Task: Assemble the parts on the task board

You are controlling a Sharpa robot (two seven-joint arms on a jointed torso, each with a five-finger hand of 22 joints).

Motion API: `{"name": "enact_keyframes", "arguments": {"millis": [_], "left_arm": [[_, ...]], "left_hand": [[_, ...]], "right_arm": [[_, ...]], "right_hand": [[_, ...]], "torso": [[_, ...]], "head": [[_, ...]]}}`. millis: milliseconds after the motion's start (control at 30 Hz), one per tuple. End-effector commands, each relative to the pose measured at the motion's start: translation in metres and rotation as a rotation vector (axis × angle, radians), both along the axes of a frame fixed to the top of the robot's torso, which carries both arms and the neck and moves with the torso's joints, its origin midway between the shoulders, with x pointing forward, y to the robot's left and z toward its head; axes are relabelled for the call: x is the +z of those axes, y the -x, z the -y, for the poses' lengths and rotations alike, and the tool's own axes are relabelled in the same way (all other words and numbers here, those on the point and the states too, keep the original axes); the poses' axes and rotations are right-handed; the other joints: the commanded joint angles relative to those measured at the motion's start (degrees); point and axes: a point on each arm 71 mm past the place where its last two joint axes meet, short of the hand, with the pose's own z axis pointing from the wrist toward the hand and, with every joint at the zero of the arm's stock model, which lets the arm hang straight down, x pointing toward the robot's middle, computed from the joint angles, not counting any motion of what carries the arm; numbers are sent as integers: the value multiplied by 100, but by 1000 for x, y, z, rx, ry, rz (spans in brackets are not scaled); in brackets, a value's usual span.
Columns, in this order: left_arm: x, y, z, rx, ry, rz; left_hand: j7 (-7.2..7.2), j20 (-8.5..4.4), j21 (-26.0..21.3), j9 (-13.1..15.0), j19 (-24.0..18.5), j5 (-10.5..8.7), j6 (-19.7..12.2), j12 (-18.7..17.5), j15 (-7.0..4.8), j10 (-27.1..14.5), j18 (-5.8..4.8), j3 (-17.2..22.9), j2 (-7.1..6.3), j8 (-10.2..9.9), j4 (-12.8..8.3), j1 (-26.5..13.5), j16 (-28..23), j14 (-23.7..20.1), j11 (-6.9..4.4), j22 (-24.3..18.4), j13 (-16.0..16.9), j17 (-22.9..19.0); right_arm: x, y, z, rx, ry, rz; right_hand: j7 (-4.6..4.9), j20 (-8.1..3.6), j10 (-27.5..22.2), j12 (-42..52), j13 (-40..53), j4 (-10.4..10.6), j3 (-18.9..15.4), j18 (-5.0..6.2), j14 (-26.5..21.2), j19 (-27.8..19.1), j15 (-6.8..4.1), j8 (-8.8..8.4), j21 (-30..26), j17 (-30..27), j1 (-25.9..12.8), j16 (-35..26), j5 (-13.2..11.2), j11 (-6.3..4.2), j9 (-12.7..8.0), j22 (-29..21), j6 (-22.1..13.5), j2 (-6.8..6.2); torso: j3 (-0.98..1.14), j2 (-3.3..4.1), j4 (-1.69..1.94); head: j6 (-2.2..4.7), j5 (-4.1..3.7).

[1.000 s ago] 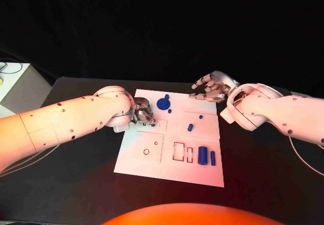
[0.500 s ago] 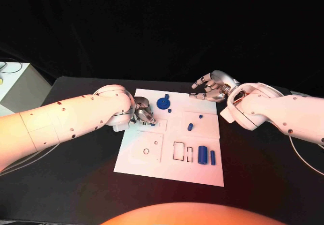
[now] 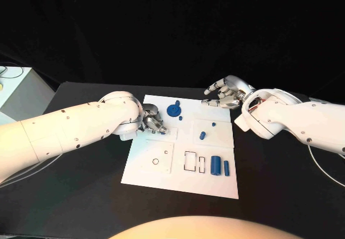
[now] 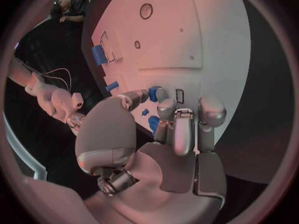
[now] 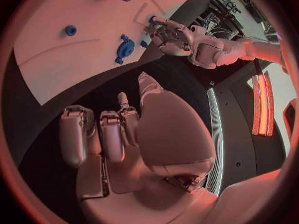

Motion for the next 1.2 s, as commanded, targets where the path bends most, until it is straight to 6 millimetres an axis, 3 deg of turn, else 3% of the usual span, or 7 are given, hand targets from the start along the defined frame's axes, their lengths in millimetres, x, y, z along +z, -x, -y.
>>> {"name": "enact_keyframes", "arguments": {"millis": [33, 300, 533, 733, 967, 1200], "left_arm": [[-2, 0, -1, 5, -10, 8], [0, 0, -2, 16, 0, 23], [0, 2, -4, 17, 6, 23], [5, 4, -7, 23, 29, 22], [18, 8, -9, 21, 69, 27], [40, 10, -15, 7, 95, 12]], "left_hand": [[41, -8, -24, 13, 27, -24, 21, 13, -39, -10, -58, -108, -3, -39, 40, 12, 26, 433, -9, 9, 15, 919], [48, -8, -30, 57, 38, -84, 60, 46, -35, 24, -59, -691, -38, -64, 358, -16, 29, 437, -4, 8, 84, 931], [43, -8, -23, 69, 51, -137, 70, 68, -38, 48, -62, -881, -17, -74, 365, -50, 32, 439, -6, 26, 127, 938], [29, -15, -23, 97, 57, -647, 86, 84, -46, 67, -62, -1257, 129, -111, 371, -40, 32, 441, -18, 31, 166, 941], [23, -17, -22, 104, 59, -673, 90, 83, -48, 67, -62, -1286, 169, -114, 360, 18, 32, 442, -22, 34, 166, 943], [77, 4, -140, 94, -82, -591, -77, -123, -16, -207, -23, -1196, 323, -246, 350, 528, -63, 379, 22, -183, -159, 754]], "right_arm": [[0, 1, -1, 14, 6, 2], [0, 1, -1, 14, 5, 2], [-1, 1, 0, 13, 5, 1], [-2, 1, 0, 13, 5, 0], [-3, 1, 0, 11, 5, -2], [-4, 0, 3, 3, 6, -2]], "right_hand": [[-2, 27, -52, -10, 607, 3, 20, 41, 593, 236, 19, -38, -30, 1458, 7, -9, 14, 7, -6, 919, 27, 41], [-1, 27, -52, -10, 607, 5, 18, 40, 593, 237, 19, -39, -26, 1456, 1, -10, 21, 8, -6, 921, 26, 39], [-1, 27, -52, -10, 607, 5, 18, 40, 593, 237, 19, -39, -26, 1456, 1, -10, 21, 8, -6, 921, 26, 39], [-1, 27, -52, -10, 607, 5, 18, 40, 593, 237, 19, -39, -26, 1456, 1, -10, 21, 8, -6, 921, 26, 39], [0, 27, -57, -14, 601, 9, 17, 42, 591, 234, 19, -43, -36, 1451, -15, -13, 33, 8, -8, 916, 22, 37], [0, 27, -57, -14, 601, 9, 17, 42, 591, 234, 19, -43, -36, 1451, -15, -13, 33, 8, -8, 916, 22, 37]], "torso": [[-1, 2, 1], [-1, 3, -3], [-1, 2, -2], [4, -6, -4], [7, -17, -4], [3, -11, -2]], "head": [[11, -4], [30, -9], [31, -18], [53, -8], [75, -10], [123, -1]]}}
